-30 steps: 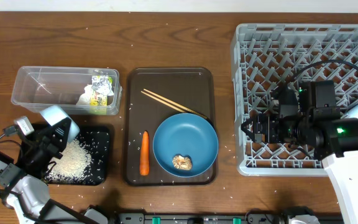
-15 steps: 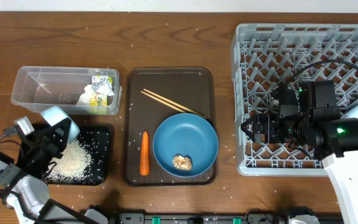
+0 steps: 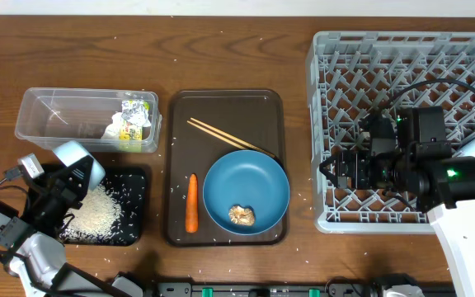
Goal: Sort waste into correct bins and load items into the dishwasher rack
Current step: 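Tip the bowl with the left gripper to pour rice onto the black tray, then lift the emptied bowl with the left gripper toward the blue plate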
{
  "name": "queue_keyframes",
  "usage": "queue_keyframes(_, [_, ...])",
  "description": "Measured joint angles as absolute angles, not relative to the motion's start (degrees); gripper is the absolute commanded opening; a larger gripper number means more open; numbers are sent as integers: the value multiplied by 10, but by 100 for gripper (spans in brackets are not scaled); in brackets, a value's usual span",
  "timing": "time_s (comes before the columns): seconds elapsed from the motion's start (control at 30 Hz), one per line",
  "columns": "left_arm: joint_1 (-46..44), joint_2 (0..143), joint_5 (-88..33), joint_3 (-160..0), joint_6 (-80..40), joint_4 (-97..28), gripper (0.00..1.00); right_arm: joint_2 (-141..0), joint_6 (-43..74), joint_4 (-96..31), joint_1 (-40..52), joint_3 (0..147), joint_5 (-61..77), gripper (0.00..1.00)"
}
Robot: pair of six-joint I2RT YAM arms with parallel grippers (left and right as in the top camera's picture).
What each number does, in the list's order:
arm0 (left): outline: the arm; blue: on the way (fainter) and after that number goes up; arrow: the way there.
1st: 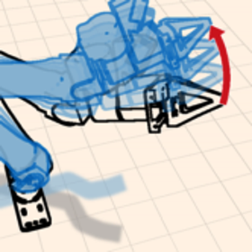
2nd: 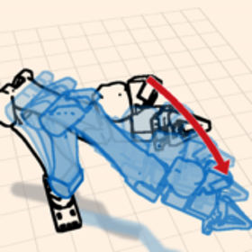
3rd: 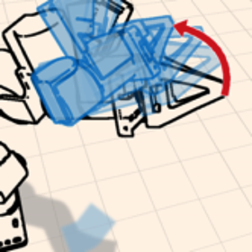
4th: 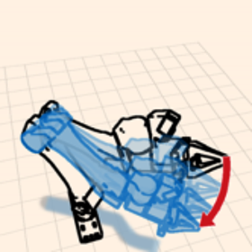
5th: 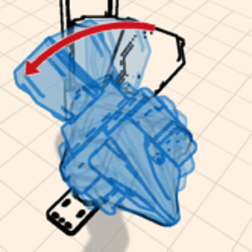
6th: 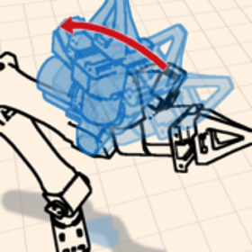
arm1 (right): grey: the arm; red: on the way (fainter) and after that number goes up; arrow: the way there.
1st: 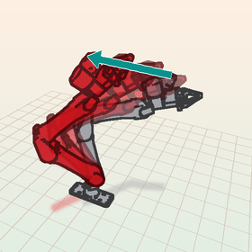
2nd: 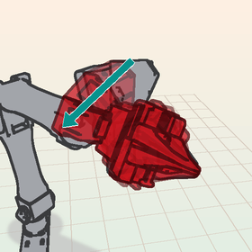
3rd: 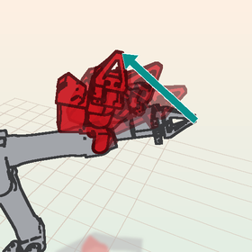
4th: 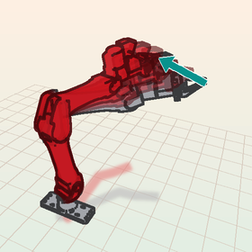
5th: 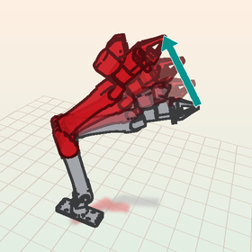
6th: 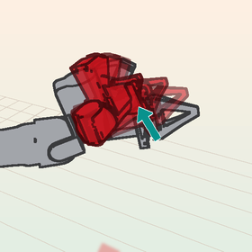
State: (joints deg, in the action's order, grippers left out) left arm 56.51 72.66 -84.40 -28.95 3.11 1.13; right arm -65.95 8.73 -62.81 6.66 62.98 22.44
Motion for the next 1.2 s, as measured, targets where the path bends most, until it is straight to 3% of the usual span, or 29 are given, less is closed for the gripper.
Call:
queue_keyframes(0.33, [565,727,-863,-289,13,45,6,-660,87,-627,67,630,224,87])
queue_keyframes(0.5, [555,721,-877,-285,-88,186,6,-660,88,-626,66,630,224,86])
queue_keyframes(0.57, [535,708,-879,-283,-157,297,6,-660,88,-622,67,630,225,86])
queue_keyframes(0.8, [402,663,-844,-289,-397,660,6,-660,88,-614,67,630,225,85])
queue_keyframes(1.2, [166,683,-827,-289,-497,662,6,-660,88,-597,66,630,225,84])
